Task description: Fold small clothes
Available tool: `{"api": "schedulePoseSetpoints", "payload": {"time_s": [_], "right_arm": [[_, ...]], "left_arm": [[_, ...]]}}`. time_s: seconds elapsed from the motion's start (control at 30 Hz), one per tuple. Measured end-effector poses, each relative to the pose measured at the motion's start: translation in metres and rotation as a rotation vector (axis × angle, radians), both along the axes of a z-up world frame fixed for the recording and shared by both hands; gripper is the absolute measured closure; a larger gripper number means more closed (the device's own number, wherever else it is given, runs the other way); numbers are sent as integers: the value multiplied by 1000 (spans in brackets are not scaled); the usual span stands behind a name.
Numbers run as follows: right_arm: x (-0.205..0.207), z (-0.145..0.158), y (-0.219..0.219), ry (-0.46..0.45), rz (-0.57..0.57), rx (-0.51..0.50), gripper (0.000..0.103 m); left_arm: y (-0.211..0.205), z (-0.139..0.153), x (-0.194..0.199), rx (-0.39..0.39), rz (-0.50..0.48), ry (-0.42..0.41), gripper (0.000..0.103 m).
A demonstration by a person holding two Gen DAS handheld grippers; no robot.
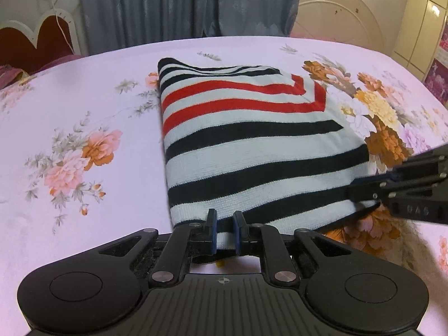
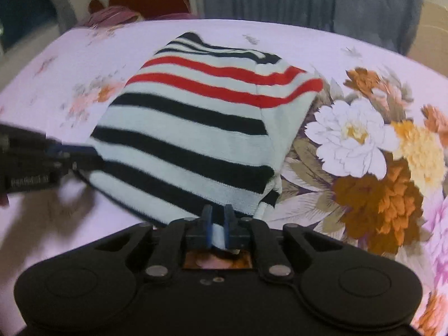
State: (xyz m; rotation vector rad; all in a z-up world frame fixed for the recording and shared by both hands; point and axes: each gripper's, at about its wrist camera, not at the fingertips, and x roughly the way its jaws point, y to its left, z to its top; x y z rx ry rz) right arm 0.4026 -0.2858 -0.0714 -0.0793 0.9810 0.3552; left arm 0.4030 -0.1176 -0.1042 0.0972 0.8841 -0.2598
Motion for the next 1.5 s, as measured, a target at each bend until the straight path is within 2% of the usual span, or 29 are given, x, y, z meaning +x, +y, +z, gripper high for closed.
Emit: {"api": "schedulePoseSetpoints", "payload": {"time_s": [0.1,0.2,0.3,0.37,0.4,0.43,0.53,0.6,0.7,0.77,0.83,0.9,0.97,1.03,1.07,1.1,1.13,1.17,1.23,1.4,1.5], "right_arm": [[0,18,-7,-70,0,52,85],[20,35,-22,-106,-63,115,85],[56,42,-32,-113,-142,165,84],[79,43,-30,-133,-173,175,85],[89,43,-28,-135,-185,187,85],[104,41,-25,-135,-192,203,85],[134,25,-10,-99,-160,178,85],[151,3,4,-55,-128,89,85],[151,-3,11,-79,-109,32,80],[148,2,13,-73,-97,10,80],[144,10,10,-93,-112,37,79],[144,15,6,-132,-134,55,77],[149,18,6,-147,-146,61,75],[153,19,7,-185,-146,63,66],[156,18,9,-203,-145,46,49],[159,13,12,-205,-133,14,46],[164,3,15,-141,-102,-51,54],[164,-6,13,-110,-95,-60,57],[159,-5,5,-109,-140,-49,57],[160,0,16,-127,-115,-91,58],[155,17,20,-195,-105,-76,70]], "left_arm": [[2,13,2,-3,6,-33,90],[5,26,18,3,22,-89,90],[1,34,52,0,27,-120,89],[-3,36,81,-11,28,-130,66],[-5,35,93,-20,31,-133,39],[-7,34,105,-30,32,-138,33],[-13,16,142,-33,22,-75,34],[-17,1,155,-8,15,-45,34],[-17,0,159,-24,31,-21,34],[-19,8,153,-11,6,-48,35],[-12,17,149,-24,7,-98,37],[-2,22,150,-42,40,-137,37],[7,20,157,-46,79,-136,37],[15,15,162,-30,117,-130,37],[18,9,166,-29,134,-104,37],[17,-1,170,-33,127,-56,40],[13,-11,173,-45,106,-13,42],[8,-15,174,-63,94,-13,42],[-1,-13,178,-33,64,-24,42],[6,-4,182,-43,69,-25,42],[1,15,162,-56,35,-77,42]]}}
